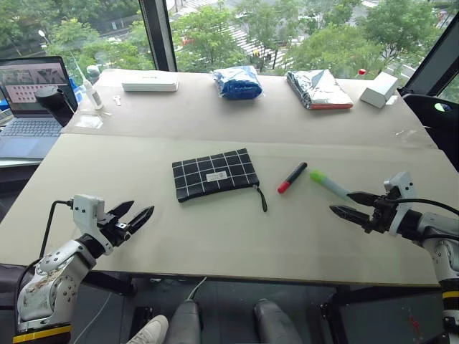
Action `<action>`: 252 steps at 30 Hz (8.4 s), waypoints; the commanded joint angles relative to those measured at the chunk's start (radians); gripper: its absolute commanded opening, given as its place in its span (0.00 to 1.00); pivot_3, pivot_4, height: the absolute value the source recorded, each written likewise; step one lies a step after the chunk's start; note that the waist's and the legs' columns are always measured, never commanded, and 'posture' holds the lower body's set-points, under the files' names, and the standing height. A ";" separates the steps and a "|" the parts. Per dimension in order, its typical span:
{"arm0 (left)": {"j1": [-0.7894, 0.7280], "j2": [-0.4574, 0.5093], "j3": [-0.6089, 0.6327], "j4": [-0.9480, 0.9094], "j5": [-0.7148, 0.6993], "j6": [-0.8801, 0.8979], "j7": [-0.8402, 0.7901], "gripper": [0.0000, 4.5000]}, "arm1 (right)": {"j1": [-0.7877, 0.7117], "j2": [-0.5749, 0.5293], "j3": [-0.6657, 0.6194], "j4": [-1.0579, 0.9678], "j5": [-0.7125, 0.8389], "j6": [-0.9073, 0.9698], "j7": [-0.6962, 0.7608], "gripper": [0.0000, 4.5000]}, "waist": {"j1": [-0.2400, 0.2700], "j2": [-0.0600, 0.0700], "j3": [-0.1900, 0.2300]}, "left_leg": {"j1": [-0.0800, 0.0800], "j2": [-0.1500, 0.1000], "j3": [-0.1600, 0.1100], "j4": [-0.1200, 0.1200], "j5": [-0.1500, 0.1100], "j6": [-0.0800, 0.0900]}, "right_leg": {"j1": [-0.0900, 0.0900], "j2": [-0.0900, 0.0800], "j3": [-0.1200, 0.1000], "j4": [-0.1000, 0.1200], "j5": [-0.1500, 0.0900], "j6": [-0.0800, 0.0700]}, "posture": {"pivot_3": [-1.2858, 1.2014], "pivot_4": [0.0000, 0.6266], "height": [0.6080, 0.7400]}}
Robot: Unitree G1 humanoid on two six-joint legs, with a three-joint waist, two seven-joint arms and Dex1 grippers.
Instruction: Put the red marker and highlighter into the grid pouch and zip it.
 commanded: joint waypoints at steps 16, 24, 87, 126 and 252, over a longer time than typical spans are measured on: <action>-0.275 0.176 -0.198 0.409 0.417 -0.667 -0.266 0.84 | -0.094 0.086 0.055 -0.190 0.122 0.125 0.001 0.18 | 0.003 0.000 0.000 | -0.001 0.000 0.000 0.000 0.000 0.000 | -0.001 0.000 0.000 0.000 0.000 0.000 | 0.52 0.24 1.00; -0.405 0.188 -0.302 0.563 0.539 -0.829 -0.286 0.84 | -0.354 0.295 0.280 -0.111 -0.058 0.053 -0.137 0.01 | -0.014 0.000 0.000 | -0.002 0.001 0.000 -0.001 0.000 0.000 | -0.004 0.001 0.000 0.002 0.004 -0.007 | 0.52 0.24 1.00; -0.896 0.051 -0.625 1.355 0.912 -1.539 -0.099 0.84 | -0.651 0.446 0.624 0.323 -0.718 -0.332 -0.343 0.01 | 0.010 0.000 0.000 | -0.007 0.000 0.001 0.002 0.000 0.000 | -0.015 0.001 -0.002 0.016 0.005 -0.009 | 0.52 0.24 1.00; -0.659 -0.060 -0.352 0.914 0.445 -0.921 -0.331 0.00 | -0.719 0.379 0.219 0.162 -0.233 0.129 -0.194 0.76 | 0.001 0.000 0.000 | -0.008 0.000 0.000 0.002 0.001 0.000 | -0.015 0.001 -0.003 0.016 0.005 -0.009 | 0.52 0.24 1.00; -0.587 -0.197 -0.340 0.517 0.397 -0.501 -0.138 0.00 | -0.413 0.056 0.134 0.556 -0.293 -0.230 -0.123 0.71 | 0.002 -0.001 0.000 | -0.007 -0.001 0.000 0.002 0.001 0.000 | -0.011 0.000 -0.002 0.010 0.005 -0.009 | 0.52 0.24 1.00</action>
